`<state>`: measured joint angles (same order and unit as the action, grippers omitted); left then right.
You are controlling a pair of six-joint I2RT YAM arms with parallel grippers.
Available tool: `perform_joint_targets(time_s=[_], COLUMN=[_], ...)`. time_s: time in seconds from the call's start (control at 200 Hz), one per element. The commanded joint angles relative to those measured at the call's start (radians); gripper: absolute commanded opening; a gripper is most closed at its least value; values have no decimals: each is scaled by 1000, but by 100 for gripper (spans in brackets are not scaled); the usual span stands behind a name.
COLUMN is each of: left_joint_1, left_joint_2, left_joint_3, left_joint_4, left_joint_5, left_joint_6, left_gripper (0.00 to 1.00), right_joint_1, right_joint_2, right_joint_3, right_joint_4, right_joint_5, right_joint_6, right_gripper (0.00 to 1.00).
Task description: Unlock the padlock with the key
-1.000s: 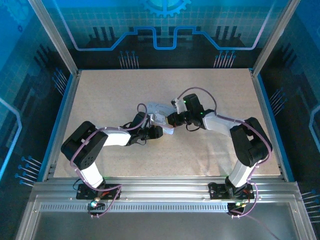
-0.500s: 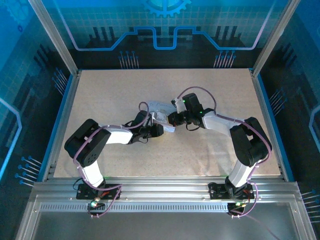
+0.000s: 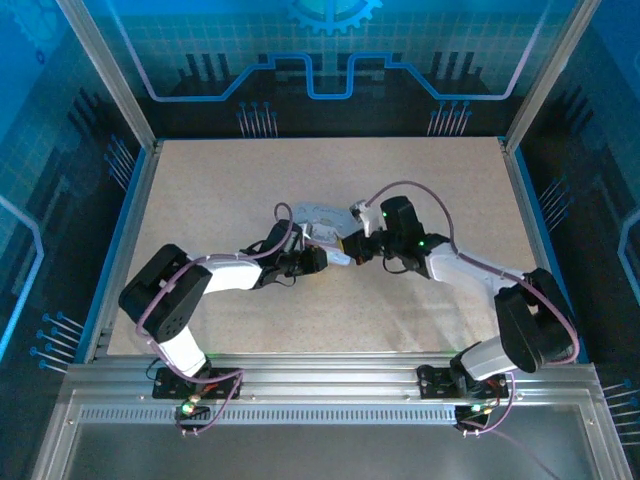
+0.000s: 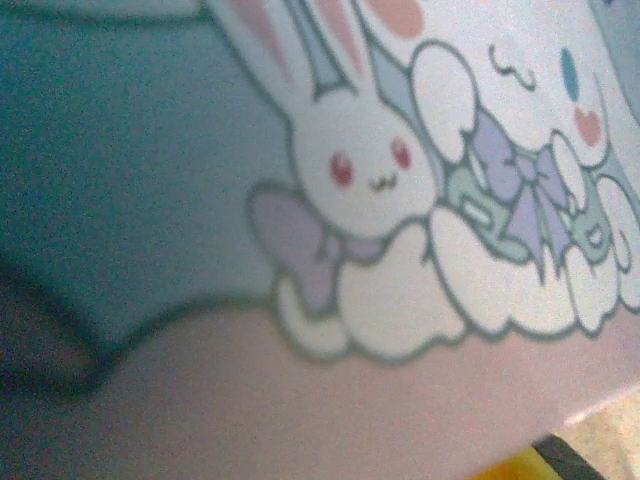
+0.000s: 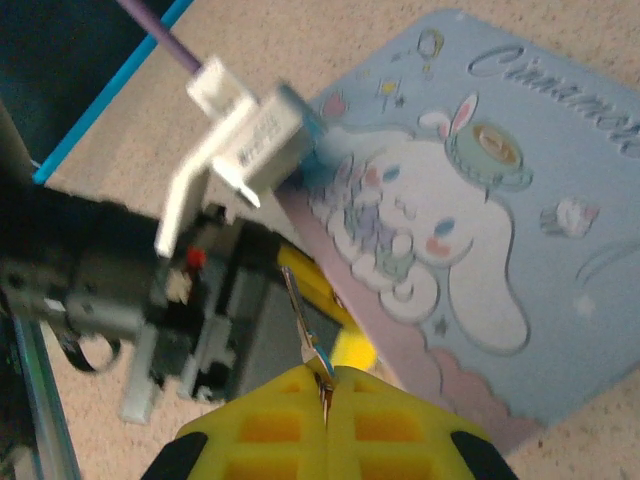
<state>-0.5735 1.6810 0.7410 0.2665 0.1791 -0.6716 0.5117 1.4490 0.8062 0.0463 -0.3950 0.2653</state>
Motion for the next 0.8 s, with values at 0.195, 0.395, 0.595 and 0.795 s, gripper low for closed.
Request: perform_joint_targets(time_s=[0.195,0.395,0.595,0.795], left_joint_1=[-3,-5,-5,-4], left_joint_2=[-82,-101,-114,-119], left_joint_3=[-12,-32,-37,-43], left_joint_4=[-33,-30,-46,-47], left_joint_5=[93,105,112,112], left_joint_6=[-129,-153,-155,-155], left_gripper=[26,25,25,25], right_joint_1=[91,113,115,116], right_joint_2=[-37,51,118,172], right_joint_3=[-211,-225,-201,-178], right_joint_4=[138,208,218,247], right_joint_5=[13,15,22,22], right_joint_6=[-83,-107,-127,-133], right_gripper=[0,0,0,0])
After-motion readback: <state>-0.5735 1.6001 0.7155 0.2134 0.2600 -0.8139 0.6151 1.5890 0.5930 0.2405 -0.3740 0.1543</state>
